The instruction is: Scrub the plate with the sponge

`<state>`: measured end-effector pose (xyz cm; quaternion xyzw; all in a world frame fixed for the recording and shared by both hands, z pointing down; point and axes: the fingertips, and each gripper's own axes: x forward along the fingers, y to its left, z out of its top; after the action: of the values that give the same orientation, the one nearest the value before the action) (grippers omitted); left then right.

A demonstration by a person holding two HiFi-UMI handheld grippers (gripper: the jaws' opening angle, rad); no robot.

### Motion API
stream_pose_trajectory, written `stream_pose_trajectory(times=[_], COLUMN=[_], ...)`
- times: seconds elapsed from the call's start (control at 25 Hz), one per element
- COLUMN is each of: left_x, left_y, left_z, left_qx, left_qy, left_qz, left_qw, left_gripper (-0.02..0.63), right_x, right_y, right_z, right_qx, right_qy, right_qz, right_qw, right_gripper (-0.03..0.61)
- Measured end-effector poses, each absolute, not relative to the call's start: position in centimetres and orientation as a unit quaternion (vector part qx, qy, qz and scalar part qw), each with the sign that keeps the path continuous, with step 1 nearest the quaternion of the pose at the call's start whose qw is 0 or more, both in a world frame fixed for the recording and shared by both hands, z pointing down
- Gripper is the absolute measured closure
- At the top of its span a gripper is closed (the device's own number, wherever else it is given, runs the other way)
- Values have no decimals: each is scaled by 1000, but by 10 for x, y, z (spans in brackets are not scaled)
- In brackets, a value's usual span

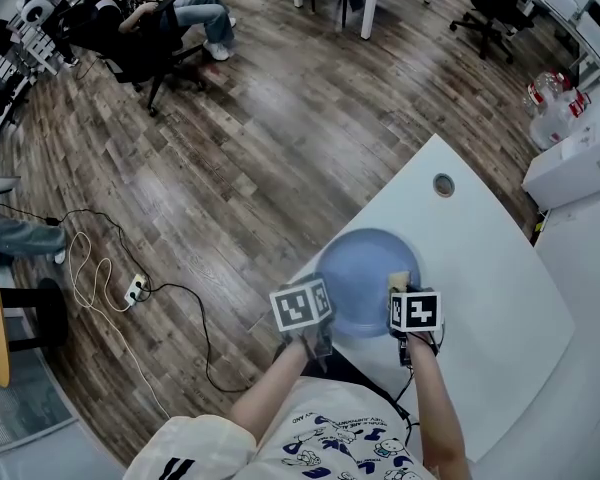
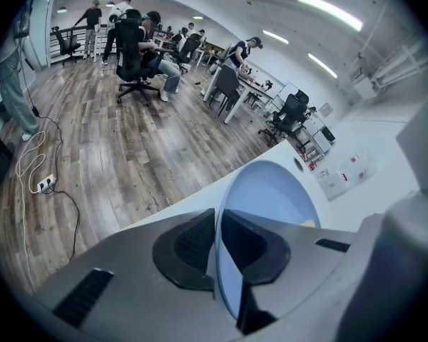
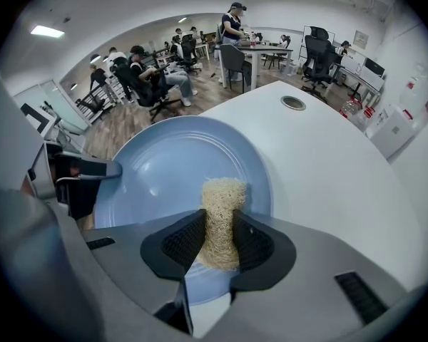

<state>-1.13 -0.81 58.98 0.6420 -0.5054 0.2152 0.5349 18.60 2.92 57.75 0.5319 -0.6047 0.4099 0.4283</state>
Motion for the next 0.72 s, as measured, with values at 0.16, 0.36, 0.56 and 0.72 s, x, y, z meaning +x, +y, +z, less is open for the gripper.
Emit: stream_pose_trajectory(times=[0.16, 0.36, 0.56, 0.72], left_x=[-11, -11, -12, -12], left_y=[-10, -9, -9, -9], left_z=[590, 590, 591, 589], left_qx=[643, 643, 643, 642], left_qy=[-505, -504, -505, -505], left_qz=[215, 214, 213, 214], left_qw=[534, 535, 536, 536], left_gripper=[588, 588, 588, 588], right_x=[182, 179, 175, 171], right_y=[32, 37, 41, 45], right_z=[578, 578, 580, 579], right_qx=[522, 515, 509, 497], right_qy=[-608, -611, -610, -610], right_qz=[405, 404, 414, 422], right_qw=[440, 445, 445, 451], right_gripper=[462, 462, 462, 462])
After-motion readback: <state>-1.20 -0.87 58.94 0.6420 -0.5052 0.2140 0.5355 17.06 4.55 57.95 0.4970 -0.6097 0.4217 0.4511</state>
